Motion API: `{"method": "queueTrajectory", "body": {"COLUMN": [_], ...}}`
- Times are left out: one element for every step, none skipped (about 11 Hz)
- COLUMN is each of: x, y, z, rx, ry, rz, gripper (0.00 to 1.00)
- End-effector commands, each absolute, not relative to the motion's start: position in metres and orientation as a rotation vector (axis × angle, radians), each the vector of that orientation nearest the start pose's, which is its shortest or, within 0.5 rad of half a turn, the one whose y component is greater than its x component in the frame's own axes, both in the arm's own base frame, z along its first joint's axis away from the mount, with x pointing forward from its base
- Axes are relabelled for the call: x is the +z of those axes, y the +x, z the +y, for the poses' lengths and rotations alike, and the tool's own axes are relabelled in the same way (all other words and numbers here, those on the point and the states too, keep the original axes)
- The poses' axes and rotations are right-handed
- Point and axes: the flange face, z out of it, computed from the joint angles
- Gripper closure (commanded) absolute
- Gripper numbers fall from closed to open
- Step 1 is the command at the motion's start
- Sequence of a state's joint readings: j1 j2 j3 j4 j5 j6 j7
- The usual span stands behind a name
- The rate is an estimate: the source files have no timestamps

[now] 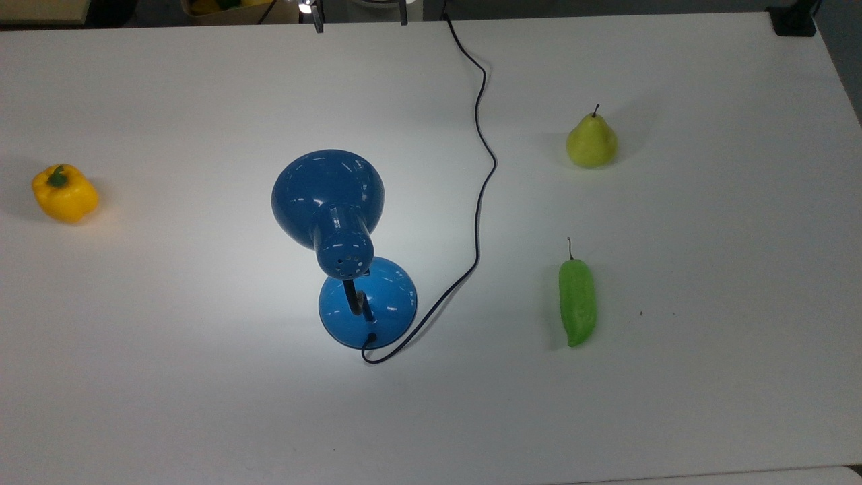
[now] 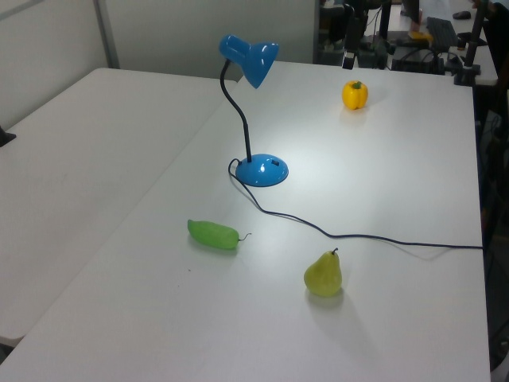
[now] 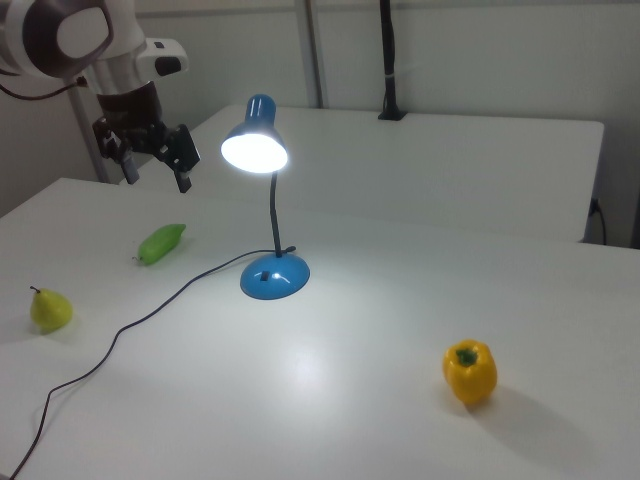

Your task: Turn off lamp

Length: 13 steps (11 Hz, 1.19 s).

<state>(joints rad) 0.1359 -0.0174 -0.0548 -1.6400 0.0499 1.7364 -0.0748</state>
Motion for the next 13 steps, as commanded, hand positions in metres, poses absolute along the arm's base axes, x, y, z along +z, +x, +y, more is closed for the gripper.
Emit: {"method": "queueTrajectory", "body": {"x": [0.6159, 0.6157, 0.6159, 0.616, 0.616, 0.6169, 0.6162, 0.6165, 0.6164, 0.6155, 0.6155, 0.6155, 0.6155], "y": [0.5534, 0.5535, 0.5537, 0.5538, 0.5539, 0.5541, 0.5546, 0.5549, 0.5549, 0.5547, 0.5547, 0.5547, 0.5547], "z": [0.0505, 0.0479, 0.0479, 0.0481, 0.0472, 0.0472, 0.0473, 0.0473, 0.0464, 0.0464, 0.0464, 0.0464, 0.0464], "rx": [-0.157, -0.155, -0.157, -0.159, -0.159, -0.164, -0.164, -0.169, -0.167, -0.163, -0.164, -0.164, -0.164], "ry": [-3.067, -3.068, -3.068, -3.067, -3.067, -3.067, -3.067, -3.066, -3.066, -3.064, -3.063, -3.063, -3.063], "rz": [-0.274, -0.267, -0.267, -0.266, -0.264, -0.264, -0.266, -0.268, -0.282, -0.311, -0.32, -0.32, -0.32], "gripper": [0.0, 0.03, 0.05, 0.14, 0.21, 0.27, 0.29, 0.35, 0.41, 0.47, 0.49, 0.54, 0.59]}}
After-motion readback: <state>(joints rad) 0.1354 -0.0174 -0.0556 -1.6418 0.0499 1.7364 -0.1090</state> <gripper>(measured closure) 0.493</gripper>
